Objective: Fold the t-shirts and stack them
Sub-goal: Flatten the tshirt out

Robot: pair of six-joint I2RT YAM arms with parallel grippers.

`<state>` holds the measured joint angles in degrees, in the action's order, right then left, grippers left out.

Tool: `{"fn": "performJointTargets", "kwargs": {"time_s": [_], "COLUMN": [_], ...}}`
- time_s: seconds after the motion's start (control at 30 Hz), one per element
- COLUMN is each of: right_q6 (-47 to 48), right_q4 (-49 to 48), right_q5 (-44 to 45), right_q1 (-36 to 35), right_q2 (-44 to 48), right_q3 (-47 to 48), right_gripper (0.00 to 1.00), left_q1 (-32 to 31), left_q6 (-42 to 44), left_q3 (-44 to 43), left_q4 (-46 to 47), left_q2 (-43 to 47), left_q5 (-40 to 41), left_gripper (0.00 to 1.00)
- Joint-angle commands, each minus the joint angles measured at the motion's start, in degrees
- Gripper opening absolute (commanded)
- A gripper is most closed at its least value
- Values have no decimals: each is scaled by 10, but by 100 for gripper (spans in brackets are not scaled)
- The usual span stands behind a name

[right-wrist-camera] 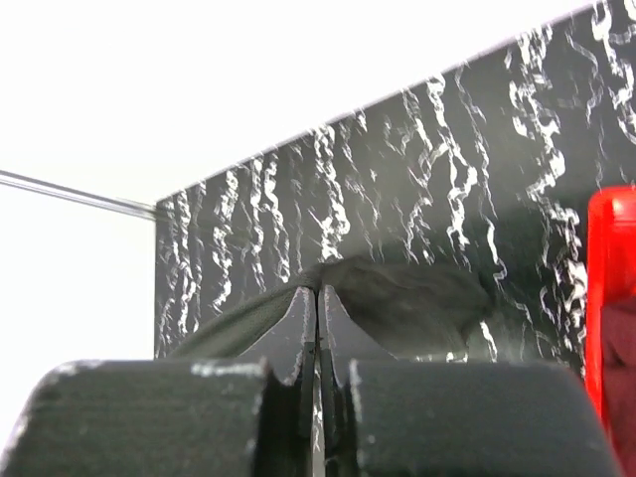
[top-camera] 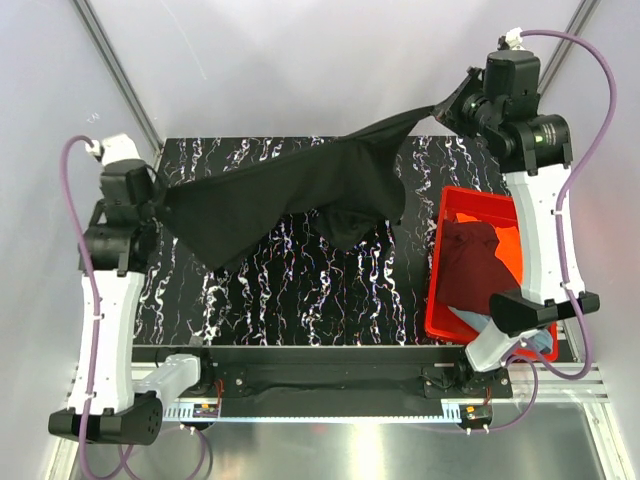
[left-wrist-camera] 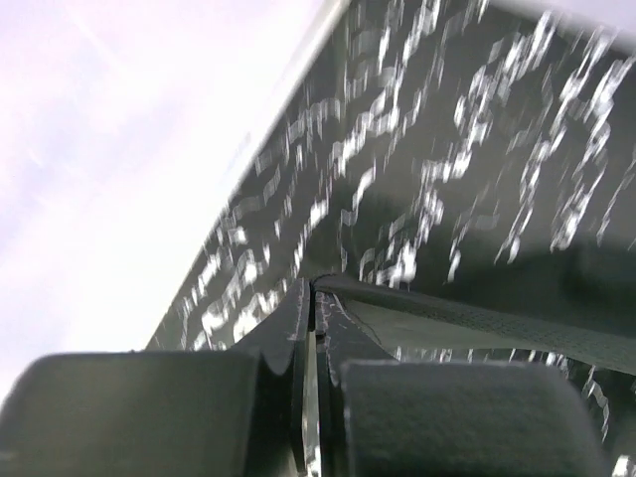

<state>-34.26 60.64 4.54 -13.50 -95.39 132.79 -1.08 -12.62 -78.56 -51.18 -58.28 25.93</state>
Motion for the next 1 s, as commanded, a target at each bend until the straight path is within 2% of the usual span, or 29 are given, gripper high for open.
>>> {"fn": "performJointTargets", "kwargs": {"time_s": [0.0,0.17,0.4,0.57,0.73,0.77,0.83,0.97], "right_q6": [35,81,138,157,155,152,134,117], "right_q4": [-66,-157,-235,-347,-441,-455,-502,-555], "right_q5": [41,31,57,50,35,30,27,33], "right_q1": [20,19,20,20,23,24,30,38], "right_q2": [27,71,36,-27,-164,-183,-225,-251], "right_q3": [19,32,116,121,228,261,278,279], "right_gripper": [0,0,0,0,0,0,0,0], "left_q1": [9,9,10,9,9,10,23,51], "left_q6": [57,60,75,66,67,70,57,33], "left_q3": [-78,-208,-381,-483,-569,-612,-642,-685], "left_q4": [35,20,28,38,106,115,120,130], "left_q2": [4,-44,-151,-255,-323,-338,-378,-428], "left_q5": [83,83,105,105,90,86,50,11], "left_gripper": [0,0,0,0,0,0,0,0]}}
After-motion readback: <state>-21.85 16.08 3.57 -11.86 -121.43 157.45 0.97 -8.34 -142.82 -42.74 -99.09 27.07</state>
